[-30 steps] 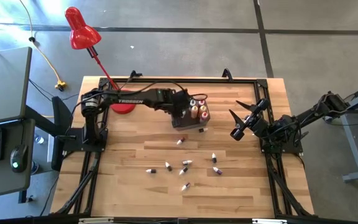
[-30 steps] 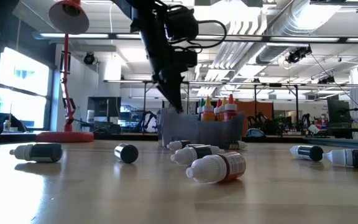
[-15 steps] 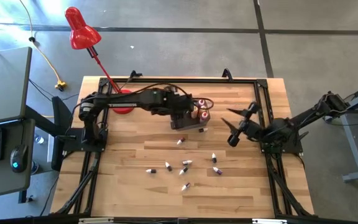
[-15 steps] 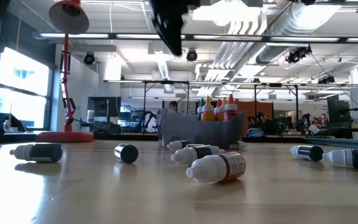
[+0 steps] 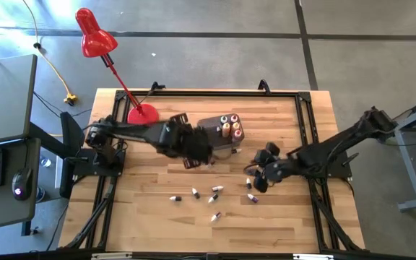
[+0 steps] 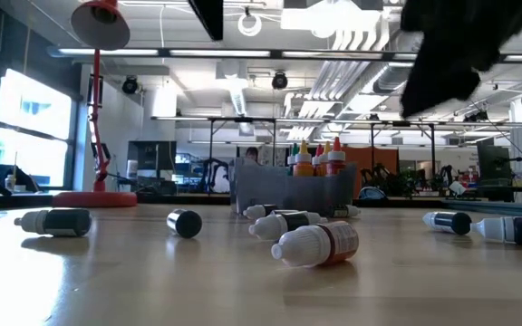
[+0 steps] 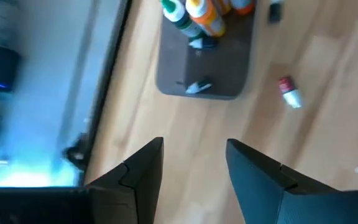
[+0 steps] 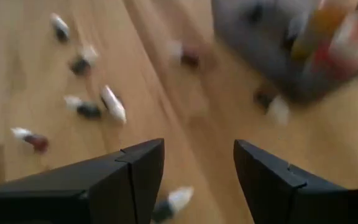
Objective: Pick & Place food coloring
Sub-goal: Put the small black food coloring bottle into the black bin
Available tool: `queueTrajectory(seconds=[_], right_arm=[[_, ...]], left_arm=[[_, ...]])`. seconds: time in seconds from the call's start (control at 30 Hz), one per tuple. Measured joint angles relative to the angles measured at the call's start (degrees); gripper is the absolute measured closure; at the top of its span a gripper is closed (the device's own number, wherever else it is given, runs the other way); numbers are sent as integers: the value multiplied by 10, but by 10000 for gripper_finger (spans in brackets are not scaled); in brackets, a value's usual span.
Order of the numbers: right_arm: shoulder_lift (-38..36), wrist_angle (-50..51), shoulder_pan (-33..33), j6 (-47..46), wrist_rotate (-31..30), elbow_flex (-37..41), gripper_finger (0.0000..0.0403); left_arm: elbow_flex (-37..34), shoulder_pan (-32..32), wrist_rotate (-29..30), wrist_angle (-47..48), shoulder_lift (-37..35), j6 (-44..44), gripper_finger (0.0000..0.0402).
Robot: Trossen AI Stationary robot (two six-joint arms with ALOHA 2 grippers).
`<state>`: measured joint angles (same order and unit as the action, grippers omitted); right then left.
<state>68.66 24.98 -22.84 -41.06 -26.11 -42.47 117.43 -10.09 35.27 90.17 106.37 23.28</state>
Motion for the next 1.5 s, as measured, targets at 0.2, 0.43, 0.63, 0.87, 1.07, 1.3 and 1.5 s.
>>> queueTrajectory(seconds=[0.2, 0.43, 0.63, 0.87, 1.07, 1.3, 1.5], right_arm=[[129, 13, 15, -137, 46, 12, 216], [228, -8, 26, -207, 120, 9, 215], [215, 19, 26, -216, 121, -7, 215], [139, 35, 2, -129, 156, -51, 215], [128, 21, -70, 84, 201, -51, 215], [127, -44, -128, 275, 154, -6, 215], [127, -152, -121, 389, 196, 64, 215]], left_arm=[[-46, 5, 56, 0, 0, -4, 232], [-66, 34, 54, -1, 2, -5, 232], [-67, 63, 59, -2, 2, -9, 232], [-67, 80, 59, -1, 2, -9, 232], [-67, 78, 58, -2, 2, -9, 232], [-67, 78, 58, -2, 2, -9, 232], [-67, 78, 58, -2, 2, -9, 232]])
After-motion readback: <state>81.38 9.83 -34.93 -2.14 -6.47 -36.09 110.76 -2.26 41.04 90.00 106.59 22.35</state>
